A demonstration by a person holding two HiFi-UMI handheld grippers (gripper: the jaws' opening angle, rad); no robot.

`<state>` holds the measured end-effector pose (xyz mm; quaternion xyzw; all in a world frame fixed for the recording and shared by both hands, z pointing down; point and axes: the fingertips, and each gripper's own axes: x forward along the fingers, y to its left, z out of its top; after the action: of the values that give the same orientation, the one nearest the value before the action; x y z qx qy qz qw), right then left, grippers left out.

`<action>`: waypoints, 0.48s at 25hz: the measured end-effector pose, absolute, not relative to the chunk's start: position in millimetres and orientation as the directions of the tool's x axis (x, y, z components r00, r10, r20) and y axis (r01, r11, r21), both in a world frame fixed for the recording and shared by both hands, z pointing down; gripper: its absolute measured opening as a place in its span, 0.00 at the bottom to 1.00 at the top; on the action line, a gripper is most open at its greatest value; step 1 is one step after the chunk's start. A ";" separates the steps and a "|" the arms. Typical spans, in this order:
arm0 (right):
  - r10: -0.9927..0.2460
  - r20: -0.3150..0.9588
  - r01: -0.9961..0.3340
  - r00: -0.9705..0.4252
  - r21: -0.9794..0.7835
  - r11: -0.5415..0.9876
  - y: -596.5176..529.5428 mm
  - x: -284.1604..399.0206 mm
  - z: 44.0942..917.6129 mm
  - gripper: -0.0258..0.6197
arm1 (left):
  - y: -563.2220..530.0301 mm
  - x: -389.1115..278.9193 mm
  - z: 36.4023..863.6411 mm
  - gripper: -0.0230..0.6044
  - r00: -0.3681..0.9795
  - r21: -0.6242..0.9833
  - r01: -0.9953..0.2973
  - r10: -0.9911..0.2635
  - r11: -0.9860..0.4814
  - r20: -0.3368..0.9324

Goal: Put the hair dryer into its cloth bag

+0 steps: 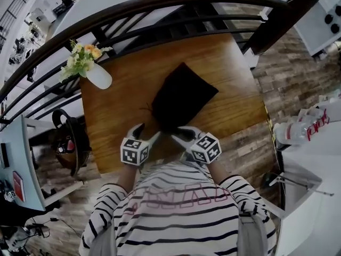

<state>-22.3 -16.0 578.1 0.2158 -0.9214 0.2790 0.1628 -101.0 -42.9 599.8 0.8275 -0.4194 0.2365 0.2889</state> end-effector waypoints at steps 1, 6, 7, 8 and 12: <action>-0.322 0.413 -0.497 -0.852 -0.444 0.746 -19.1 -18.4 573.3 0.22 | -44.9 -101.8 594.9 0.55 0.534 0.280 -0.834 -0.569 -0.476 0.625; -0.407 0.353 -0.533 -0.843 -0.437 0.724 -41.2 2.7 545.6 0.18 | -55.1 -106.2 571.7 0.55 0.513 0.258 -0.852 -0.630 -0.455 0.583; -0.421 0.342 -0.538 -0.840 -0.430 0.725 -46.4 5.9 539.5 0.17 | -57.9 -106.8 566.6 0.55 0.508 0.251 -0.856 -0.643 -0.452 0.572; -0.433 0.332 -0.542 -0.838 -0.421 0.727 -51.4 8.6 533.5 0.15 | -60.6 -107.0 561.4 0.55 0.503 0.245 -0.860 -0.657 -0.449 0.561; -0.470 0.291 -0.552 -0.833 -0.386 0.739 -65.9 16.8 512.2 0.05 | -68.7 -102.1 539.4 0.46 0.484 0.209 -0.871 -0.713 -0.444 0.507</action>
<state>16.8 -65.9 512.2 0.2753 -0.9283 0.2341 0.0875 -102.1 -68.7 539.4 0.8314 -0.4765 0.1753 0.2259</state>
